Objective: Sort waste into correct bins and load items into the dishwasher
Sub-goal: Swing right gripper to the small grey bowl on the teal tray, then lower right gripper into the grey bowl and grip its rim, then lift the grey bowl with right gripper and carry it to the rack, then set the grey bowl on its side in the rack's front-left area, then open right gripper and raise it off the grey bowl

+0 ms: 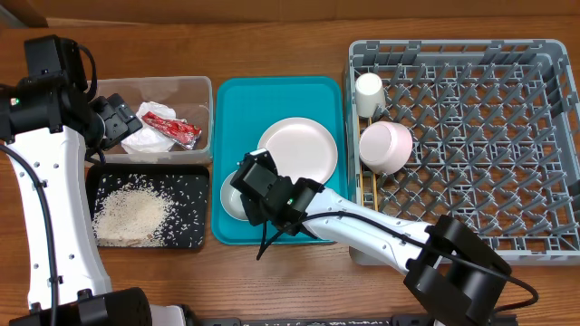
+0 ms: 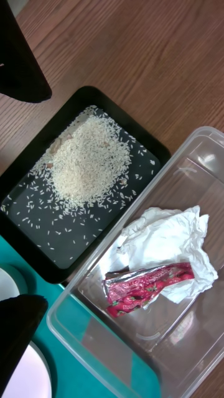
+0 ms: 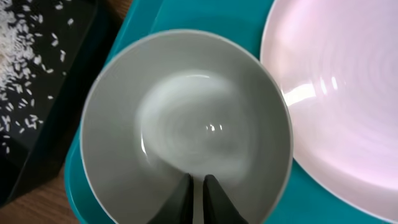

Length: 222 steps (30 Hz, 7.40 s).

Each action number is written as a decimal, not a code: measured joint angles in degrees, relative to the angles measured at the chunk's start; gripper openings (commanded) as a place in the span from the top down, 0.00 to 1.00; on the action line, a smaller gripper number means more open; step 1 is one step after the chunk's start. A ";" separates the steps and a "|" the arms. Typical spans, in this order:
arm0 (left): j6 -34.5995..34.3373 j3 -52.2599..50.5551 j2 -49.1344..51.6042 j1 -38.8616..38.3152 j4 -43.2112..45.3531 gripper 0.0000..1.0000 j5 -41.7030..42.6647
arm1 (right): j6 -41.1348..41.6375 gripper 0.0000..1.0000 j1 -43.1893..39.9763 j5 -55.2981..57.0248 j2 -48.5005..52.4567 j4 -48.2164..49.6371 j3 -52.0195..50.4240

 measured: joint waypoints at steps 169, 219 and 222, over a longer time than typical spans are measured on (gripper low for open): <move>0.00 0.00 0.00 0.00 0.00 0.00 0.00 | -39.30 0.96 -68.61 -87.89 -30.36 -29.22 -26.91; 0.00 0.00 0.00 0.00 0.00 0.00 0.00 | -32.79 0.88 -82.25 -57.48 -30.95 -47.80 -0.31; 0.00 0.00 0.00 0.00 0.00 0.00 0.00 | -29.70 0.91 -75.28 -52.61 -31.69 -48.43 3.87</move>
